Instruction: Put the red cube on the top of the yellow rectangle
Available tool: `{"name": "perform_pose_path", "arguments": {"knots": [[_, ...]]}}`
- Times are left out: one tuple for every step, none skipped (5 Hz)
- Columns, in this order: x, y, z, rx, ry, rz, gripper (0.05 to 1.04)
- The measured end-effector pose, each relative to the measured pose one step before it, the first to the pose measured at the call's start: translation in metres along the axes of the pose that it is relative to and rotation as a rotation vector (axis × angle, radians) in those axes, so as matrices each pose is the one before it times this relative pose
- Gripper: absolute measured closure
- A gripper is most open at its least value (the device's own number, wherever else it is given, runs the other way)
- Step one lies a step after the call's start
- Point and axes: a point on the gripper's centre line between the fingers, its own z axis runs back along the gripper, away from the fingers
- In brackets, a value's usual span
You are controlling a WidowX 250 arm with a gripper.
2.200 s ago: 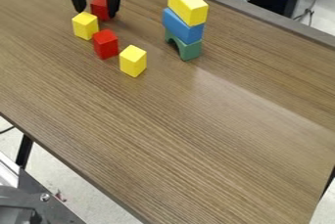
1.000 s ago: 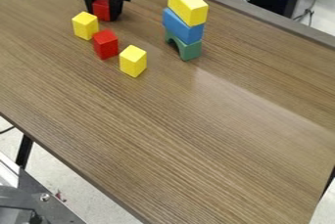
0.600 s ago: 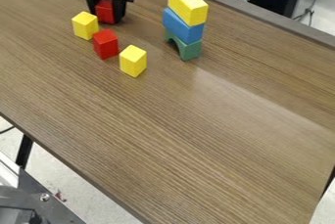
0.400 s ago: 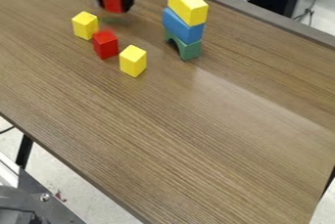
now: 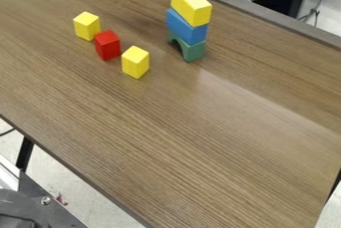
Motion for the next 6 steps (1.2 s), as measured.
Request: {"name": "perform_pose_path", "arguments": {"knots": [[-0.00146, -0.01317, 0.00033, 0.0112, 0.0147, 0.0334, 0.481], [-0.00005, -0.00878, 0.00099, -0.006, -0.0028, 0.0133, 0.481], [0.00364, -0.00389, 0.02207, -0.0143, -0.0605, 0.0165, 0.481], [0.00072, -0.00198, 0.00818, -0.0052, -0.0271, 0.0102, 0.481], [-0.00204, -0.00528, 0.00317, -0.0136, -0.0089, 0.0086, 0.481], [-0.00357, -0.00701, 0.01978, -0.0054, -0.0347, 0.0063, 0.481]]}}
